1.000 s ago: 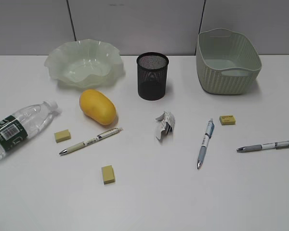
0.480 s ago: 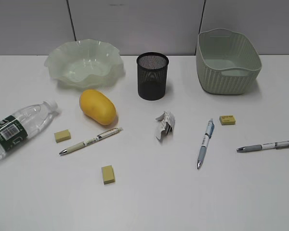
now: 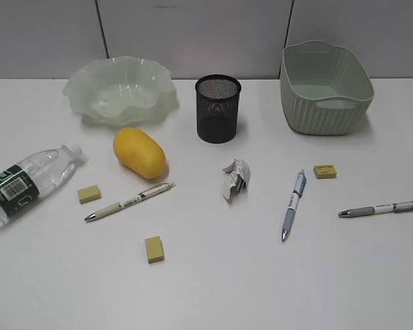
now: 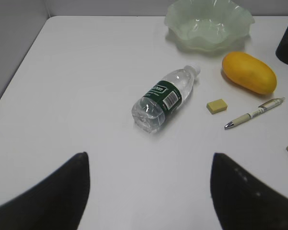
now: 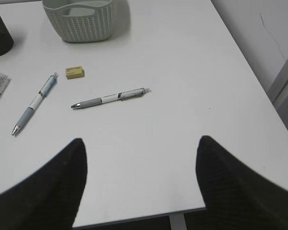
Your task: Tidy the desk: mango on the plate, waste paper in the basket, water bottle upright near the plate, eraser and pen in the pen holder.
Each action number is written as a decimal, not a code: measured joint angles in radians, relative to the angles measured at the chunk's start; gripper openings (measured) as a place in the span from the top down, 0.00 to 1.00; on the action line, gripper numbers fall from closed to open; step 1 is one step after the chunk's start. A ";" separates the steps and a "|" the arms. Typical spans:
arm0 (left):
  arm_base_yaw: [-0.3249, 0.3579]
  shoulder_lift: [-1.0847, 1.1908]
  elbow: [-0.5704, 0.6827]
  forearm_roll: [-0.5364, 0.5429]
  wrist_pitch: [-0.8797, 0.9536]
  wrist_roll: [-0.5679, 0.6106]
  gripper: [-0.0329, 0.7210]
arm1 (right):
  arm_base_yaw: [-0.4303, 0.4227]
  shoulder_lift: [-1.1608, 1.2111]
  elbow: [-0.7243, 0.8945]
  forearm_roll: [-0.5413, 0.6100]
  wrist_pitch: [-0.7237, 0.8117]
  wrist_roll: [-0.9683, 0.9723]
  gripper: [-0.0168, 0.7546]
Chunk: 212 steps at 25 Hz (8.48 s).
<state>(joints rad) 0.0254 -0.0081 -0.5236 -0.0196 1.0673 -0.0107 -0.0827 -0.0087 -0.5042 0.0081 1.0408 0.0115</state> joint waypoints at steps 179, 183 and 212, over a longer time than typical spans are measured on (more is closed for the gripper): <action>-0.186 2.330 -1.532 -0.353 -0.271 -0.235 0.06 | 0.000 0.000 0.000 0.000 0.000 0.000 0.25; -0.186 2.259 -1.532 -0.348 -0.133 -0.213 0.10 | 0.000 0.000 0.000 0.000 0.000 0.000 0.25; -0.453 1.528 -1.039 0.020 0.149 -0.125 0.18 | 0.000 0.000 0.000 0.000 0.000 0.000 0.25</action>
<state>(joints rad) -0.4277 1.5201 -1.5624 0.0000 1.2166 -0.1361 -0.0827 -0.0087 -0.5042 0.0081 1.0406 0.0115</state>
